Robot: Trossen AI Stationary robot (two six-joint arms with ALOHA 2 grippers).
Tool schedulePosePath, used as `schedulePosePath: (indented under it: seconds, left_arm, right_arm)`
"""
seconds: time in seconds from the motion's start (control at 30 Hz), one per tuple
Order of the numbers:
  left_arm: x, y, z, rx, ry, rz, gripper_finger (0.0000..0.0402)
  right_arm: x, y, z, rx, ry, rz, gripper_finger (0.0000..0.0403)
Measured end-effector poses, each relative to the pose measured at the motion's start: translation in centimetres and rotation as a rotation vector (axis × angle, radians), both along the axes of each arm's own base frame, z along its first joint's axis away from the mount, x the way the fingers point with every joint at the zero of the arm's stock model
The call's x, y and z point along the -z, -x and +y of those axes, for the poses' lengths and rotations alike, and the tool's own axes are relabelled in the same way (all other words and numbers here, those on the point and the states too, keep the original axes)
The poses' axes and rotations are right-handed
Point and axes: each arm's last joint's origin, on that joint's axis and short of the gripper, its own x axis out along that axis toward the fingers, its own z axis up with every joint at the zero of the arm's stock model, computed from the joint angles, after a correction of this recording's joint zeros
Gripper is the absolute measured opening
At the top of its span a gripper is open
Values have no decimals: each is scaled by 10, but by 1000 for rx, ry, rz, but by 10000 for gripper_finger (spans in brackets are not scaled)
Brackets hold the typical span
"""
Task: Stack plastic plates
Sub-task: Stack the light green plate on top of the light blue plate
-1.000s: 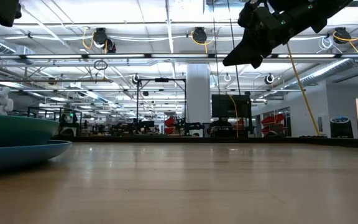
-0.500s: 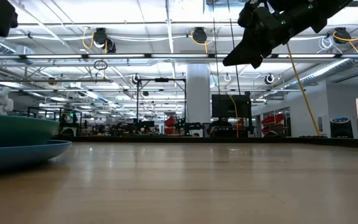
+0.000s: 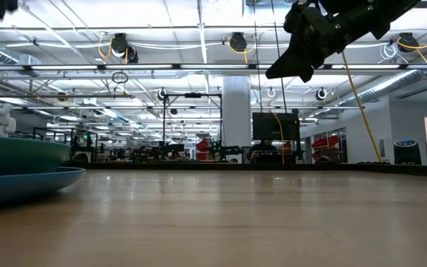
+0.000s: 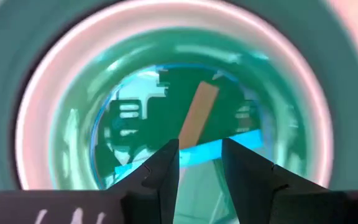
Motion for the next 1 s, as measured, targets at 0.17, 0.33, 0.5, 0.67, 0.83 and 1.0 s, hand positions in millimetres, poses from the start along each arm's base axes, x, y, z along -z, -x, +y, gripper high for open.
schedulePosePath:
  seconds: [0.17, 0.33, 0.5, 0.67, 0.83, 1.0]
  left_arm:
    - [-30, -8, -1, 78, -55, -43, 127]
    - [-52, -15, 5, 191, -184, -81, 127]
    - [-62, -16, 20, 283, -347, -124, 127]
    - [-86, -9, 36, 333, -470, -240, 127]
    - [-121, 3, 51, 354, -505, -438, 127]
    - [-139, 8, 57, 432, -455, -652, 127]
  right_arm:
    - [0, 0, 0, 8, -15, -6, 34]
    - [-1, -1, 0, 28, -49, -23, 34]
    - [-1, -1, 1, 44, -93, -30, 34]
    - [-1, -3, 11, 25, -133, -33, 34]
    - [-4, -5, 22, -5, -165, -65, 34]
    - [-5, -7, 40, -54, -211, -71, 34]
